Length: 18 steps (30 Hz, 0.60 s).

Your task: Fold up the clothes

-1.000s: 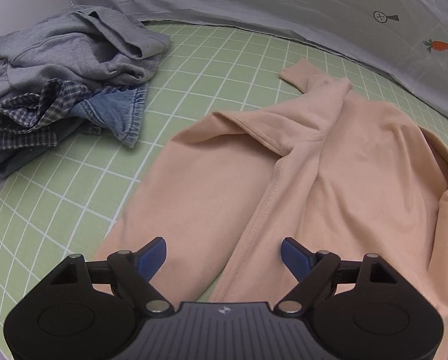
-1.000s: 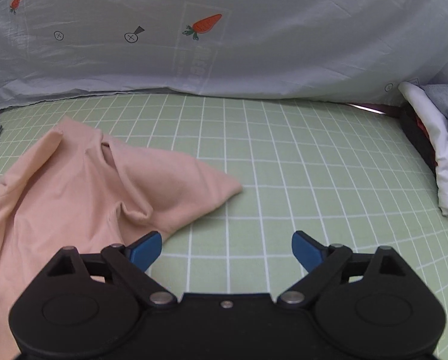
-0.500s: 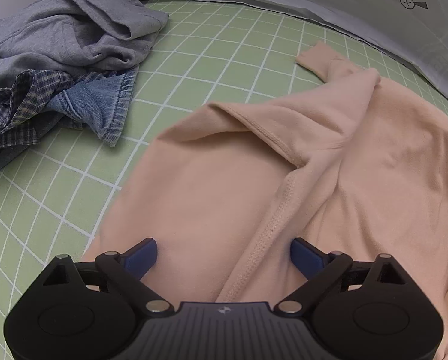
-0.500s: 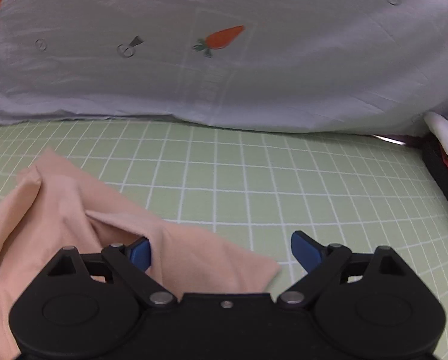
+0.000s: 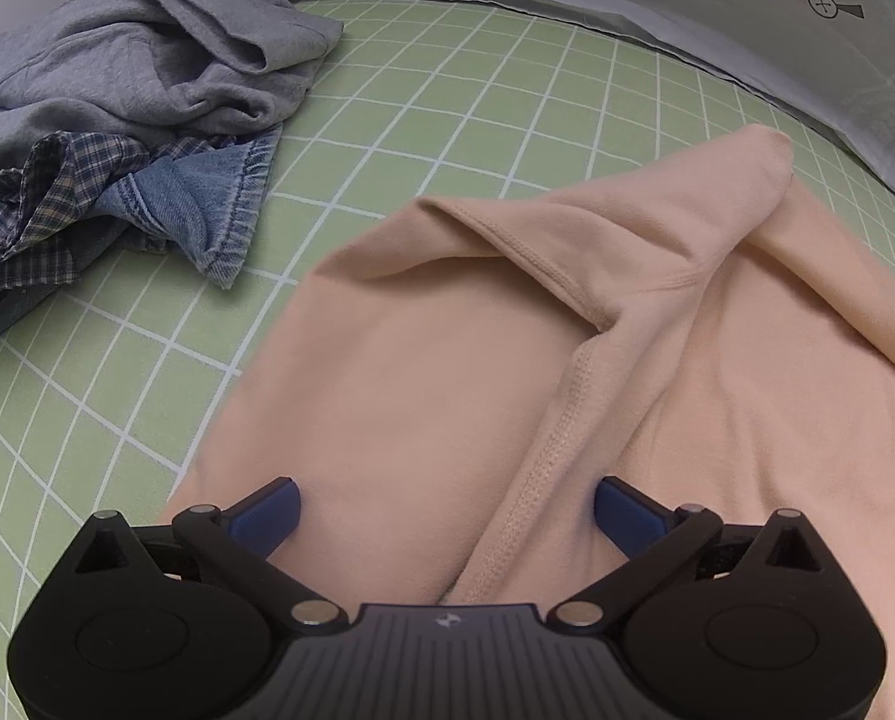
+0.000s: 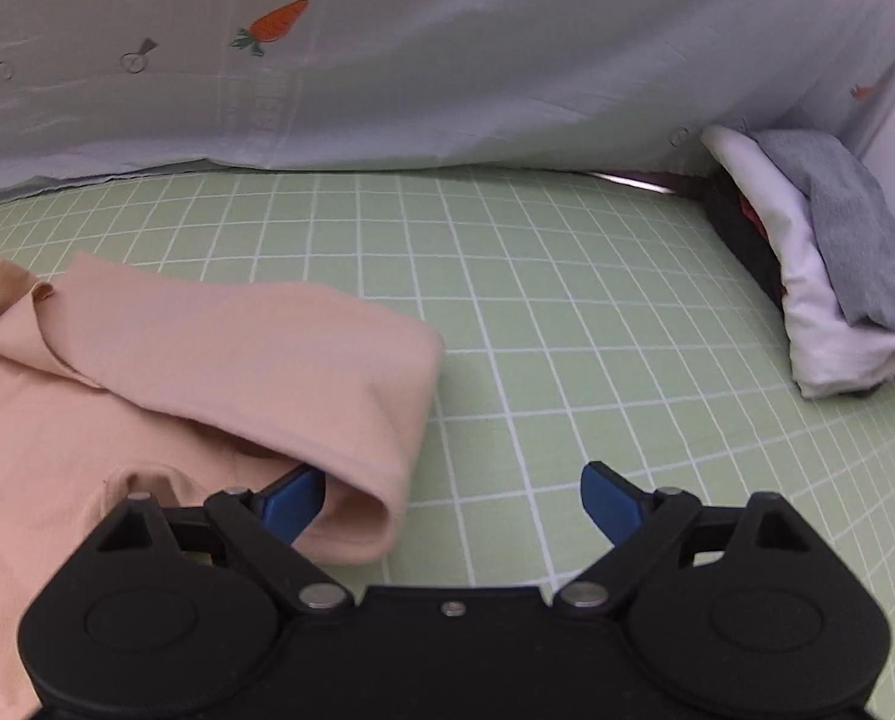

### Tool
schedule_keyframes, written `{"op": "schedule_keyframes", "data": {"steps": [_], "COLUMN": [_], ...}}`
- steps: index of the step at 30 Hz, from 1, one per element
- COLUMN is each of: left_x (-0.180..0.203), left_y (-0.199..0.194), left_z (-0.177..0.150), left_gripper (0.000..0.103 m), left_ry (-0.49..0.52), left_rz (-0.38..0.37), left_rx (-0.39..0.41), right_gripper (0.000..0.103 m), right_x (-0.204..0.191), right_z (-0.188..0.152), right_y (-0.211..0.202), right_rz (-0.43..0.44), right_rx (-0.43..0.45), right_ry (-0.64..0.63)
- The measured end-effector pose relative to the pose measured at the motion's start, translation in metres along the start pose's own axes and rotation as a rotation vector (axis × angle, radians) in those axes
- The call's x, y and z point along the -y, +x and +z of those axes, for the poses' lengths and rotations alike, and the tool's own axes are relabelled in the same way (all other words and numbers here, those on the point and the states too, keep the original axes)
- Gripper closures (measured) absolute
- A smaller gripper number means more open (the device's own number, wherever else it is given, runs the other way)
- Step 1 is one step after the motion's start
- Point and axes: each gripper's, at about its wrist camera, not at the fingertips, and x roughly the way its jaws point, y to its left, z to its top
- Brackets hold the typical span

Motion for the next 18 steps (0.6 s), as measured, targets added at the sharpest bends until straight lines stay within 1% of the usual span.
{"op": "schedule_keyframes", "data": {"steps": [2, 5, 6, 8, 9, 10, 11, 12, 13, 15, 18], "left_x": [-0.001, -0.001, -0.001, -0.001, -0.001, -0.001, -0.001, -0.001, -0.001, -0.001, -0.002], "left_y": [0.001, 0.001, 0.001, 0.001, 0.001, 0.001, 0.001, 0.001, 0.001, 0.001, 0.000], "left_z": [0.000, 0.000, 0.000, 0.000, 0.000, 0.000, 0.000, 0.000, 0.000, 0.000, 0.000], "left_gripper": [0.000, 0.000, 0.000, 0.000, 0.000, 0.000, 0.000, 0.000, 0.000, 0.000, 0.000], "left_ry": [-0.001, -0.002, -0.003, -0.003, -0.003, -0.002, -0.002, -0.002, -0.003, -0.003, -0.003], "left_rz": [0.000, 0.000, -0.001, -0.001, -0.001, -0.001, -0.001, -0.001, -0.001, -0.001, -0.001], "left_rx": [0.002, 0.005, 0.005, 0.006, 0.007, 0.008, 0.009, 0.010, 0.010, 0.010, 0.010], "right_gripper": [0.010, 0.010, 0.011, 0.015, 0.022, 0.038, 0.047, 0.068, 0.079, 0.087, 0.095], "right_x": [-0.023, -0.056, -0.063, -0.073, -0.078, -0.079, -0.076, -0.071, -0.064, -0.041, 0.013], "right_z": [0.010, 0.021, 0.024, 0.028, 0.030, 0.031, 0.033, 0.035, 0.037, 0.041, 0.036], "right_y": [0.003, 0.016, 0.021, 0.031, 0.036, 0.039, 0.040, 0.041, 0.040, 0.033, 0.021], "right_rz": [0.023, 0.058, 0.070, 0.095, 0.107, 0.117, 0.130, 0.144, 0.168, 0.208, 0.196], "right_rx": [0.026, 0.036, 0.030, 0.009, -0.002, -0.006, -0.006, -0.006, -0.002, 0.024, 0.085], "right_ry": [-0.120, -0.298, -0.329, -0.369, -0.389, -0.388, -0.365, -0.335, -0.288, -0.159, 0.084]}}
